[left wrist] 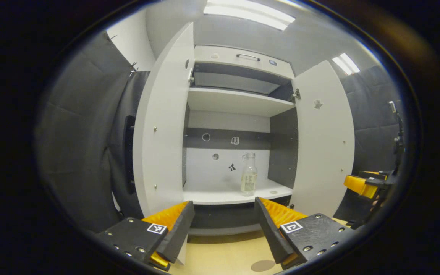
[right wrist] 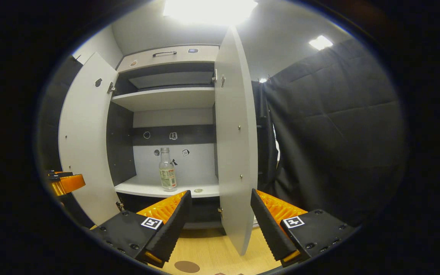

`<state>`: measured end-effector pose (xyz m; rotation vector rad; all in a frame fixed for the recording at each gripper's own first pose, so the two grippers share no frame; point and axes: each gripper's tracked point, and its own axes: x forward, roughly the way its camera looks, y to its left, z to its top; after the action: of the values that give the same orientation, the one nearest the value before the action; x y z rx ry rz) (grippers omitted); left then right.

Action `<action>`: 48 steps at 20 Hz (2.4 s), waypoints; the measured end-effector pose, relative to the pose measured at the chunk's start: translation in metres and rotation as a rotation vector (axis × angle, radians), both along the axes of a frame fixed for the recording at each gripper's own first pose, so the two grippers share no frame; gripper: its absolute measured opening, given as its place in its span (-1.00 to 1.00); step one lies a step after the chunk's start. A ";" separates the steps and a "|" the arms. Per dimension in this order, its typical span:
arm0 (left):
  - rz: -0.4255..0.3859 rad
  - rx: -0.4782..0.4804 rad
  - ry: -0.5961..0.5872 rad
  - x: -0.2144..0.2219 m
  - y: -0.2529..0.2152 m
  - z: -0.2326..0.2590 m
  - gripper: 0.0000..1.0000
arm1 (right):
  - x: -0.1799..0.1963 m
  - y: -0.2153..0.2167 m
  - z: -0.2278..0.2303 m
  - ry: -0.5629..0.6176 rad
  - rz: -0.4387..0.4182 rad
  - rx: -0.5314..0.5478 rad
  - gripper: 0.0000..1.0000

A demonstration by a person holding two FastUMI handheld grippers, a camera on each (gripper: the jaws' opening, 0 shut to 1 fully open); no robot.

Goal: Grasp the bottle in the cabinet with the left hand and place it on the coaster, then close the right door with the right hand and the left door with the left hand.

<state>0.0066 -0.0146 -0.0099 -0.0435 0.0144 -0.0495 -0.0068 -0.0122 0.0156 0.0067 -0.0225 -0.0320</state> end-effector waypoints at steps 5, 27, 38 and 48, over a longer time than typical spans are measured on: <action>-0.059 0.008 -0.013 0.025 -0.027 0.014 0.84 | -0.009 -0.035 0.006 -0.005 -0.093 0.005 0.96; -0.072 -0.041 0.000 0.250 -0.075 0.046 0.83 | 0.057 -0.204 0.010 -0.009 -0.368 0.020 0.96; -0.092 -0.022 0.013 0.327 -0.104 0.022 0.83 | 0.086 -0.256 -0.007 0.018 -0.453 0.027 0.96; -0.116 0.029 0.048 0.362 -0.124 -0.001 0.97 | 0.106 -0.271 -0.020 0.057 -0.463 0.005 0.96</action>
<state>0.3688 -0.1390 -0.0105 -0.0148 0.0651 -0.1645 0.0991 -0.2831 -0.0042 0.0050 0.0338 -0.4956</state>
